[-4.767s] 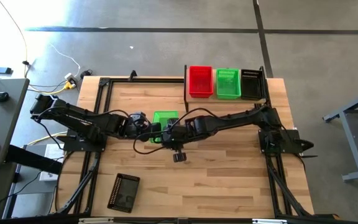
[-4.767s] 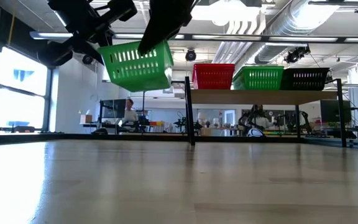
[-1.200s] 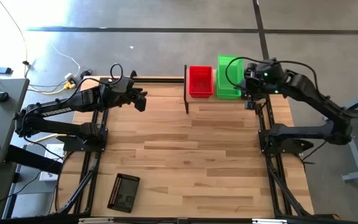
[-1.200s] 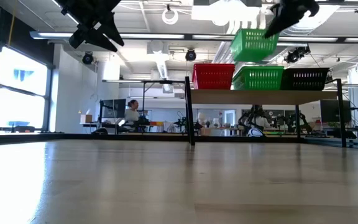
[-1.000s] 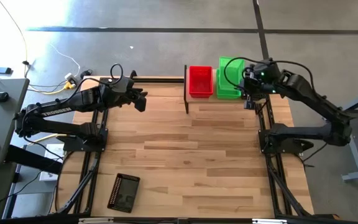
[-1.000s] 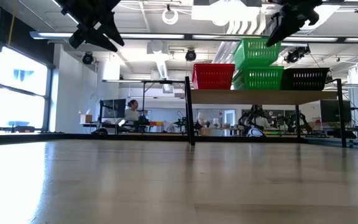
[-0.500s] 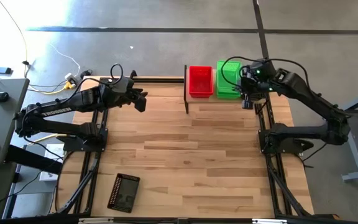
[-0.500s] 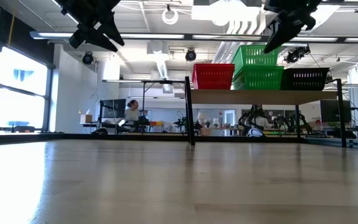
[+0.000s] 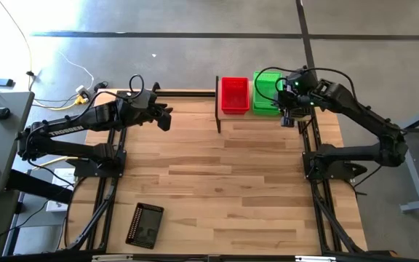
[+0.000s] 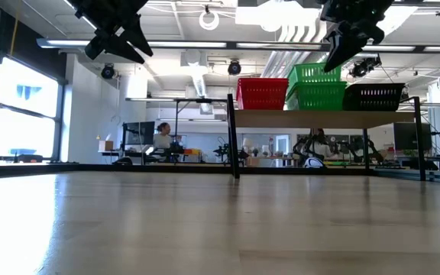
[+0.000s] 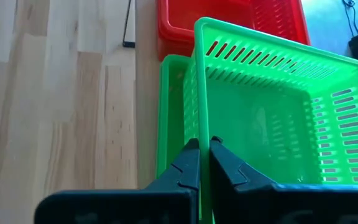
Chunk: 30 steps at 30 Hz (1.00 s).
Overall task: Stack baskets on shelf by color
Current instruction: Stack the green bin on top of the green bin, then stack the black bin on top of the black bin
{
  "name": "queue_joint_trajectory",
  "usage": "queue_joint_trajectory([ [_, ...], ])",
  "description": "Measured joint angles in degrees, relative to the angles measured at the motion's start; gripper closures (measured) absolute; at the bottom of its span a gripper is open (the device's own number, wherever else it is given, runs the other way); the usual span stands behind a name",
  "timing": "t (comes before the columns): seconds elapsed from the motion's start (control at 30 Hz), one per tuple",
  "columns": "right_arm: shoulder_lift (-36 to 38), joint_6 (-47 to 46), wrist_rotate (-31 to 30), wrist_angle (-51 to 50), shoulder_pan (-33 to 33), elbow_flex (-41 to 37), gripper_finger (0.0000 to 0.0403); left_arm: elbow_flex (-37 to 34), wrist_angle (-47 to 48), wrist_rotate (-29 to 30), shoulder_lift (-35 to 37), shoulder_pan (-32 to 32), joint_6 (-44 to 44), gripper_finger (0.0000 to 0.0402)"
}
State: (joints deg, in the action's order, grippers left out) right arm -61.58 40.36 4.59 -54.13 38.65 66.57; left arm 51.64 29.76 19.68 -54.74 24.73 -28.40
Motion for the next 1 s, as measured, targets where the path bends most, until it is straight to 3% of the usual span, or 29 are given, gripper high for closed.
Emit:
queue_joint_trajectory([
  [0.17, 0.0, -1.4, -1.2, 0.0, 0.0, 0.0, 0.0391, 0.0, 0.0, 0.0, 0.0, 0.0, 0.0, 0.0261],
  [0.57, 0.0, -3.7, -3.6, -0.2, -0.1, 2.7, 0.0286, 0.0, 4.2, -1.0, 0.0, 0.0, -1.4, 0.0261],
  [0.83, 0.1, -10.8, -2.0, -2.7, -0.1, 7.8, 0.028, 0.0, 8.0, -7.2, 0.0, 0.0, -1.5, 0.0261],
  [1.0, 0.0, -20.0, -1.5, -3.0, -0.5, 8.1, 0.0279, 0.0, 8.5, -12.7, 0.0, 0.0, -2.7, 0.0261],
])
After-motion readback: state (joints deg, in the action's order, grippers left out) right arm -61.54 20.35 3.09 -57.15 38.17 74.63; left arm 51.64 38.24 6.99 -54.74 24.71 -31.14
